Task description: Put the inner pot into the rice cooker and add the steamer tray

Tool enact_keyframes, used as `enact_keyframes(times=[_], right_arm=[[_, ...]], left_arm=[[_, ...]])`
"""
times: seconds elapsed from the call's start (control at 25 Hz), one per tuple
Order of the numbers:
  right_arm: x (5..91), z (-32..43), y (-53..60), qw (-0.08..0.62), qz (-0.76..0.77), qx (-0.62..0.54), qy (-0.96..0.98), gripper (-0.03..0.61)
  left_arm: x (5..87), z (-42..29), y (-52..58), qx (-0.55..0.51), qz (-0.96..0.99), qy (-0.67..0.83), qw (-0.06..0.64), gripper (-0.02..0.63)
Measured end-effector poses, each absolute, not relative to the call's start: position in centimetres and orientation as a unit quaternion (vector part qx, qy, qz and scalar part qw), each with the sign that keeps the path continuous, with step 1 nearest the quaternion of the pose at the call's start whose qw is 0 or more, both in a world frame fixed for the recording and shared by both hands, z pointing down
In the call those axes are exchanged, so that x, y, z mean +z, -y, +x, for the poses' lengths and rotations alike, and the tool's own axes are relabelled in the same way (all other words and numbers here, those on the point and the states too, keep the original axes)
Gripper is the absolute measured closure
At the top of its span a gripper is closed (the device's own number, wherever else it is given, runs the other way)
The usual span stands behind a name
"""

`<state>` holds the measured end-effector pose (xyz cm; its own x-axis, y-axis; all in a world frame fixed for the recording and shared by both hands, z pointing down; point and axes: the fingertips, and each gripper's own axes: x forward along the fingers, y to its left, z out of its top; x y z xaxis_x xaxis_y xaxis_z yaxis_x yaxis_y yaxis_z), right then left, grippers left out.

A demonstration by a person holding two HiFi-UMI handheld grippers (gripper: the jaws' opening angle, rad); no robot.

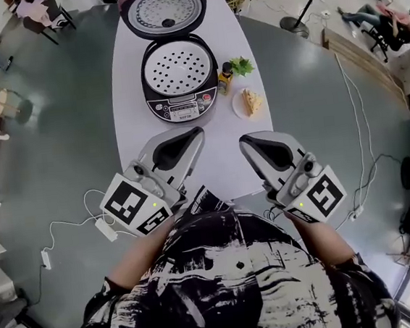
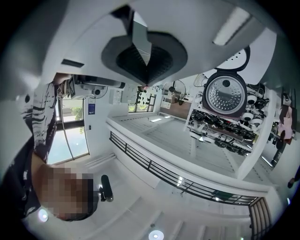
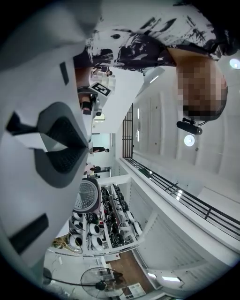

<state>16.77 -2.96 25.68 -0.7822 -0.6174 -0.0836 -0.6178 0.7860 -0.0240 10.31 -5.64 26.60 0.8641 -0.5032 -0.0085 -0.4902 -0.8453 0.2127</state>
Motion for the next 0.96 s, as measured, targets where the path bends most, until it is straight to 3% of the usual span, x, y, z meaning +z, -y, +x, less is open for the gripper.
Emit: enact_keyframes(times=[0.96], right_arm=[[26.3, 17.2, 5.2, 0.035, -0.321, 0.000, -0.946, 0.583]], left_arm=[[27.1, 10.4, 5.8, -0.024, 0.952, 0.291, 0.094, 0.609]])
